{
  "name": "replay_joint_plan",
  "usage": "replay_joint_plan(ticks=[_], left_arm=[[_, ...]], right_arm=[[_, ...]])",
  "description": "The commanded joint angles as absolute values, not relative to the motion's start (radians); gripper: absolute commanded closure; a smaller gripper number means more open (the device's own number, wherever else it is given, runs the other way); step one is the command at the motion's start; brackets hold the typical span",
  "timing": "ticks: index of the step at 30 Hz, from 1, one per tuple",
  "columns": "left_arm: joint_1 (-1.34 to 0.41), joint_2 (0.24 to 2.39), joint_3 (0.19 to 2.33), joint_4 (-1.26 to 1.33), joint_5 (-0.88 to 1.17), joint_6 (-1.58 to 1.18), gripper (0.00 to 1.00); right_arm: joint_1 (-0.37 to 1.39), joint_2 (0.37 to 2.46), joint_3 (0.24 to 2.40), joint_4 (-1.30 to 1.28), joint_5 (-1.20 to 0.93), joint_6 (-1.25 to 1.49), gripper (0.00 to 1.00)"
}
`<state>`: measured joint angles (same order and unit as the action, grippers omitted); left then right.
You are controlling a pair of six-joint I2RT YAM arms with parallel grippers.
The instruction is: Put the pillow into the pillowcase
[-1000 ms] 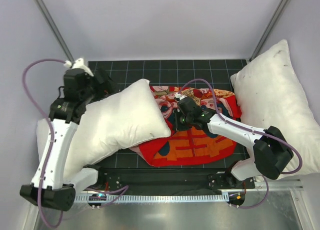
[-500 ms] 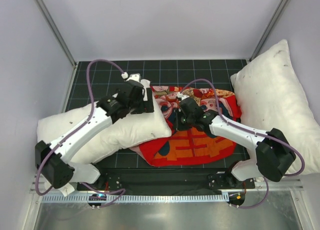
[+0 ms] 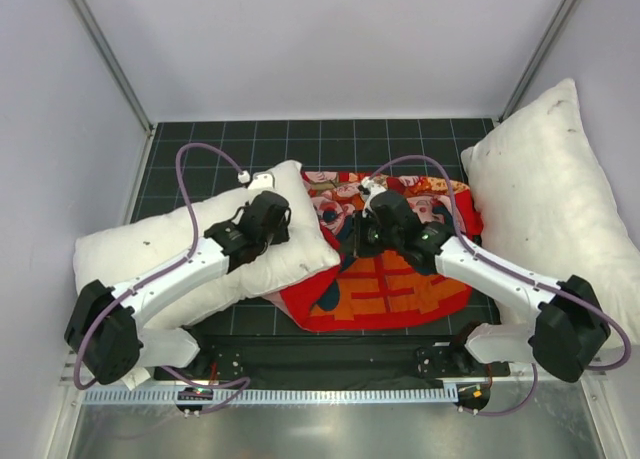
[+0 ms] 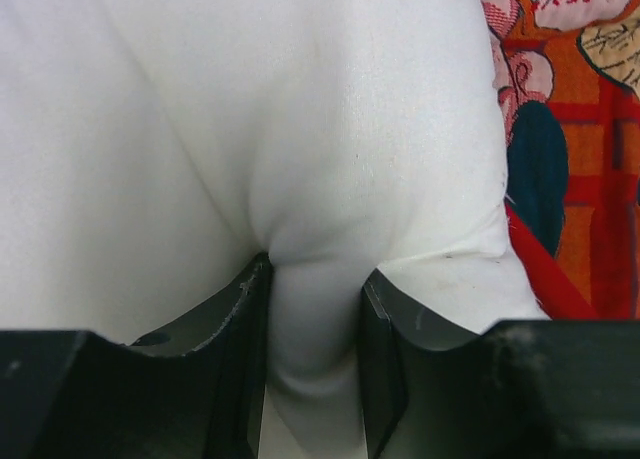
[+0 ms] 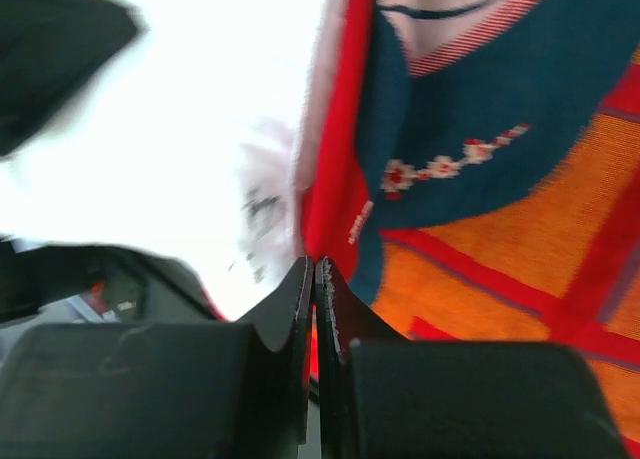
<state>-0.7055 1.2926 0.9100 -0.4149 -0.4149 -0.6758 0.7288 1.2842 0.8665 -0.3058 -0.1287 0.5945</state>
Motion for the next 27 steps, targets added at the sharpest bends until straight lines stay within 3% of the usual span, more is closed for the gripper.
replay_joint_plan(ticks=[1, 7, 13, 17, 21, 25, 27], left_arm=[[-0.695, 1.328, 0.824, -0.52, -0.6, -0.681, 0.67], [-0.695, 1.385, 0.874, -0.584, -0.741, -0.669, 0.72], [-0.745, 1.365, 0.867, -0.595, -0.736, -0.684, 0.84], [-0.868, 1.258, 0.851, -0.572, -0.635, -0.649, 0.97], [-0.931, 1.187, 0.854, -0.627, -0.312, -0.604, 0.98], [-0.997, 1.183, 0.827, -0.689, -0.197, -0.644, 0.98], [-0.999, 1.186, 0.828, -0.729, -0.186, -0.686, 0.98]], right_arm=[[0.736, 1.192, 0.919, -0.215, -0.294, 0.653, 0.95], [0.769, 1.129, 0.962, -0.215, -0.331, 0.68, 0.96], [0.769, 1.141, 1.025, -0.218, -0.327, 0.68, 0.96], [0.759, 1.244, 1.12, -0.288, -0.273, 0.637, 0.96], [0.736, 1.327, 1.164, -0.301, -0.239, 0.621, 0.96], [0.724, 1.361, 1.172, -0.342, -0.165, 0.582, 0.94], [0.723, 1.365, 1.167, -0.385, -0.112, 0.571, 0.87]])
